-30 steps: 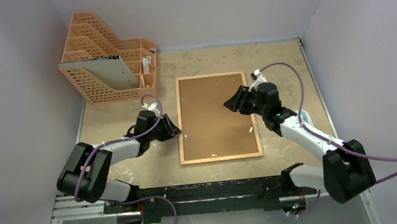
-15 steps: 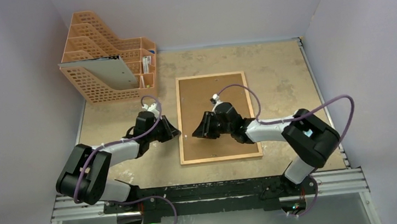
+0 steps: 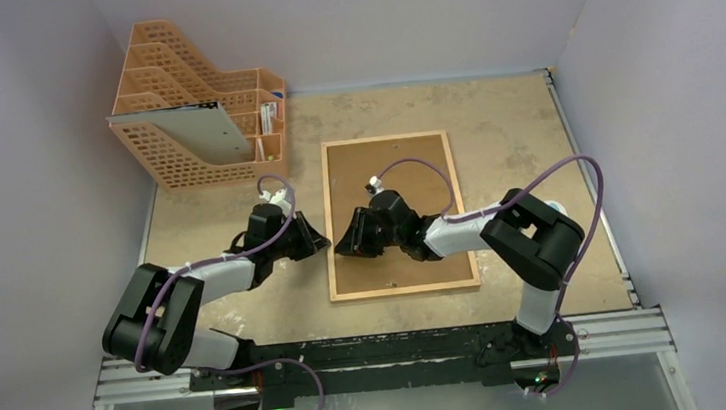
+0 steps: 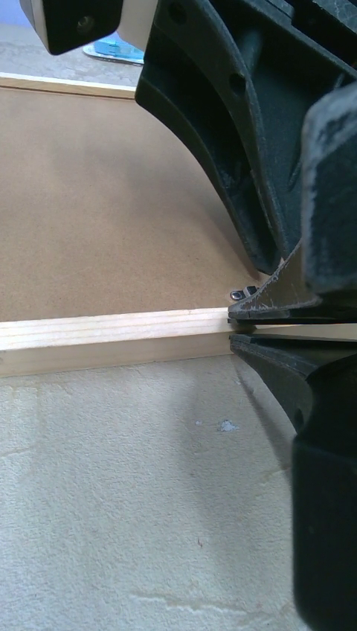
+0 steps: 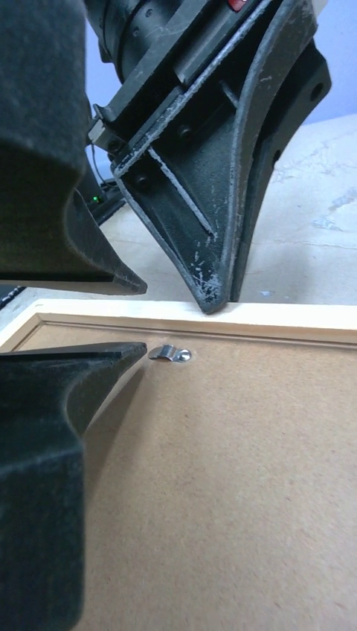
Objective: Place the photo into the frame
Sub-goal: Install the photo frame at the center of the board.
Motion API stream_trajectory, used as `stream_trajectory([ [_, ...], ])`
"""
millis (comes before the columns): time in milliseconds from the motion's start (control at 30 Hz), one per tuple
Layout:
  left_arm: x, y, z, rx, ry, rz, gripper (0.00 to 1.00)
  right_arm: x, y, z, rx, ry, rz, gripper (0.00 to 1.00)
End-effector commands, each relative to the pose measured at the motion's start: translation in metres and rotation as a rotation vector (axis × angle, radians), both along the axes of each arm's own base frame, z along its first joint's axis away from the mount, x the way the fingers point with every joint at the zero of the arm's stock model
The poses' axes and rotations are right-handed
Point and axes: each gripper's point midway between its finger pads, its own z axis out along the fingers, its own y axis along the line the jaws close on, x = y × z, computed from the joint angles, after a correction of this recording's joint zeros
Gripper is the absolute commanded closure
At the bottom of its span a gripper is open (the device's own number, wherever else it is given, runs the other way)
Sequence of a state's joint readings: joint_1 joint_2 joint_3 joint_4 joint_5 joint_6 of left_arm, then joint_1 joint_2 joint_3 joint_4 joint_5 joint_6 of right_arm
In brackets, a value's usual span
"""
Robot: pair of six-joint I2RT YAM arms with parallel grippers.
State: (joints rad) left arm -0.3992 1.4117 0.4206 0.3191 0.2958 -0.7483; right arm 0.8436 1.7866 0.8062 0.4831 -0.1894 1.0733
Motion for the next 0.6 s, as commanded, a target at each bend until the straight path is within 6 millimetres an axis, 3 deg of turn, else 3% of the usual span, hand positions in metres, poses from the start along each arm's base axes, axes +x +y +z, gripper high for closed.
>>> stream_trajectory([
  [0, -0.025, 0.005, -0.025, 0.034, 0.120, -0.026, 0.93, 0.014, 0.003, 0.009, -0.012, -0.030, -0.052, 0.65],
  [233, -0.026, 0.004, -0.023, 0.032, 0.118, -0.031, 0.97, 0.021, 0.007, 0.005, -0.033, 0.002, -0.088, 0.65],
  [567, -0.026, 0.006, -0.016, 0.033, 0.106, -0.022, 0.98, 0.026, 0.006, 0.011, -0.062, 0.022, -0.153, 0.55],
])
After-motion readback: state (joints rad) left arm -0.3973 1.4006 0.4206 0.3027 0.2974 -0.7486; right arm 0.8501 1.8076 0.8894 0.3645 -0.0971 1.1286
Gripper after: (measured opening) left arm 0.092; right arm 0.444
